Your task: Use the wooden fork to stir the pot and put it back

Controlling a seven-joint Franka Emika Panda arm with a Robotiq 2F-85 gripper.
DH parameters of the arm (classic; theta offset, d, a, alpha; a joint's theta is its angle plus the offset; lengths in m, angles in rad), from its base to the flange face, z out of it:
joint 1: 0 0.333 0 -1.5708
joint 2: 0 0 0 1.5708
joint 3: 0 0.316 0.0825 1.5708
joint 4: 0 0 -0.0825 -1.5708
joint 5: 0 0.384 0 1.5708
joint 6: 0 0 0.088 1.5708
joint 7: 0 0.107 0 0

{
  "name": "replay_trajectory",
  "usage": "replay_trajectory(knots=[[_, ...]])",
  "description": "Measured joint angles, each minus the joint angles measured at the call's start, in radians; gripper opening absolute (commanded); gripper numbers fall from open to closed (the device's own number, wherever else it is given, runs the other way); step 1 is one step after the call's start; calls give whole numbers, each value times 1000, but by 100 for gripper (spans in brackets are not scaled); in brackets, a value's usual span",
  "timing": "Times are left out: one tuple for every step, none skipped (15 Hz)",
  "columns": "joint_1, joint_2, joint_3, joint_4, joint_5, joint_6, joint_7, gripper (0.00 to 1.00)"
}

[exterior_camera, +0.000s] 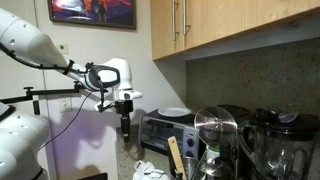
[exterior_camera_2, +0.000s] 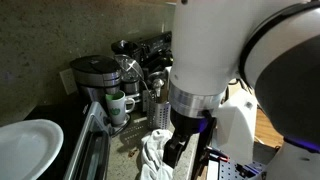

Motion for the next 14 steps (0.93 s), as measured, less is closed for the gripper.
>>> replay_trajectory(knots=[[0,0,0,0,0,0,0,100],[0,0,0,0,0,0,0,100],[0,0,0,0,0,0,0,100],[0,0,0,0,-2,0,0,100],[0,0,-2,0,-5,0,0,100],[-1,0,-5,2,-11,0,0,100],[-4,0,-12,5,-19,0,0,100],[-9,0,-24,9,-31,0,0,100],[-19,0,-38,15,-46,0,-1,100],[-31,0,-56,22,-63,0,-1,100],[-50,0,-78,33,-84,0,-2,100],[-72,0,-100,44,-106,0,-3,100],[-97,0,-122,56,-127,0,-5,100],[-123,1,-145,70,-147,0,-7,100]])
